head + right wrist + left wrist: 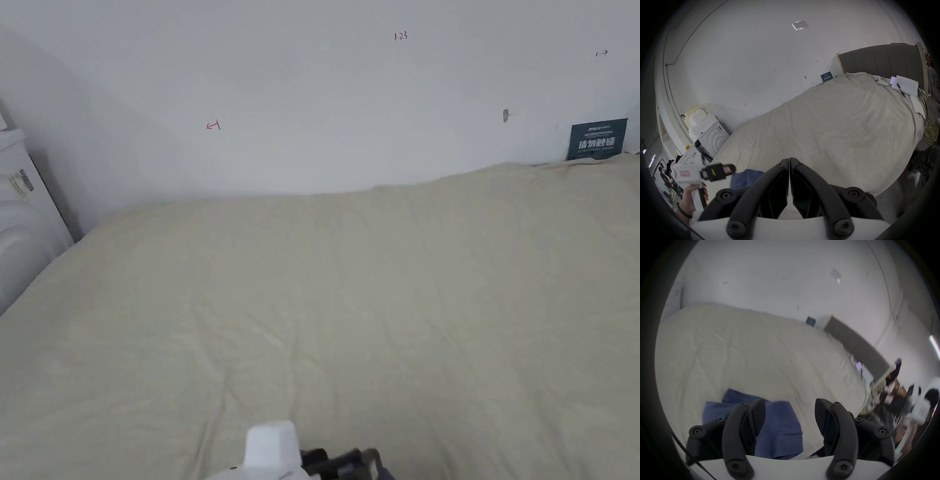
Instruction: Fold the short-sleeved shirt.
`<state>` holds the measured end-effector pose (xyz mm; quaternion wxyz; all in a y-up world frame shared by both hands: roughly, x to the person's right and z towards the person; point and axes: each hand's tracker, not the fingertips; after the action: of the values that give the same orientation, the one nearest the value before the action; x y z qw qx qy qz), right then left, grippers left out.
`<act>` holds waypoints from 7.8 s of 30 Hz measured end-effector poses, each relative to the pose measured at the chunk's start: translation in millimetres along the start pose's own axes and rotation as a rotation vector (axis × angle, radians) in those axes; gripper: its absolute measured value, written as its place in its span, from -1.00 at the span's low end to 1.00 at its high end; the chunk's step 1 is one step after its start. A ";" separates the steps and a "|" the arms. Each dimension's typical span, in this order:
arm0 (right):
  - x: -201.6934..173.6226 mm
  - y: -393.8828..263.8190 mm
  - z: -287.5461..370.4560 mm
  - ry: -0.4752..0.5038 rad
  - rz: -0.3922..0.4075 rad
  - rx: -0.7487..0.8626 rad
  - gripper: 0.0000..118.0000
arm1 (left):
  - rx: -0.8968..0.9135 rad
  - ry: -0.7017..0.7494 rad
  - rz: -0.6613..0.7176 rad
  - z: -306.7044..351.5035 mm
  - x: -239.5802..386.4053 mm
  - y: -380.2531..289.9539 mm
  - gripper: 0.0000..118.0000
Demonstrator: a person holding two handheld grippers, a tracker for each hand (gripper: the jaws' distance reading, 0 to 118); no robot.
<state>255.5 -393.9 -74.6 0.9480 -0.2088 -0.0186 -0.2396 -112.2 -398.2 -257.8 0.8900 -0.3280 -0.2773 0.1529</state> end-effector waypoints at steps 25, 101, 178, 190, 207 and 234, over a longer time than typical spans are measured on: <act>-22.0 -18.8 -12.8 0.029 0.050 -0.092 -0.99 | -0.257 -0.046 0.271 -106.1 -36.6 -80.3 -0.92; -51.5 15.9 -110.0 0.269 0.159 -0.212 -0.98 | 0.353 0.396 0.137 283.8 -209.9 61.8 0.37; -129.4 16.2 -26.0 0.009 0.523 0.225 0.98 | 0.431 0.500 -0.373 138.5 52.6 -0.9 1.00; -128.3 24.4 -29.7 -0.029 0.515 0.193 0.98 | 0.407 0.550 -0.339 137.8 47.6 3.8 1.00; -130.8 21.9 -33.2 -0.041 0.521 0.164 0.98 | 0.384 0.542 -0.362 129.7 50.4 2.2 1.00; -132.0 31.3 -44.9 0.055 0.376 0.107 0.98 | 0.360 0.537 -0.351 124.8 44.7 7.3 1.00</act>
<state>150.3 -328.1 -145.6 0.9860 -0.1511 0.0340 -0.0625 -151.3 -310.2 -166.3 0.9873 -0.1420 -0.0545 -0.0470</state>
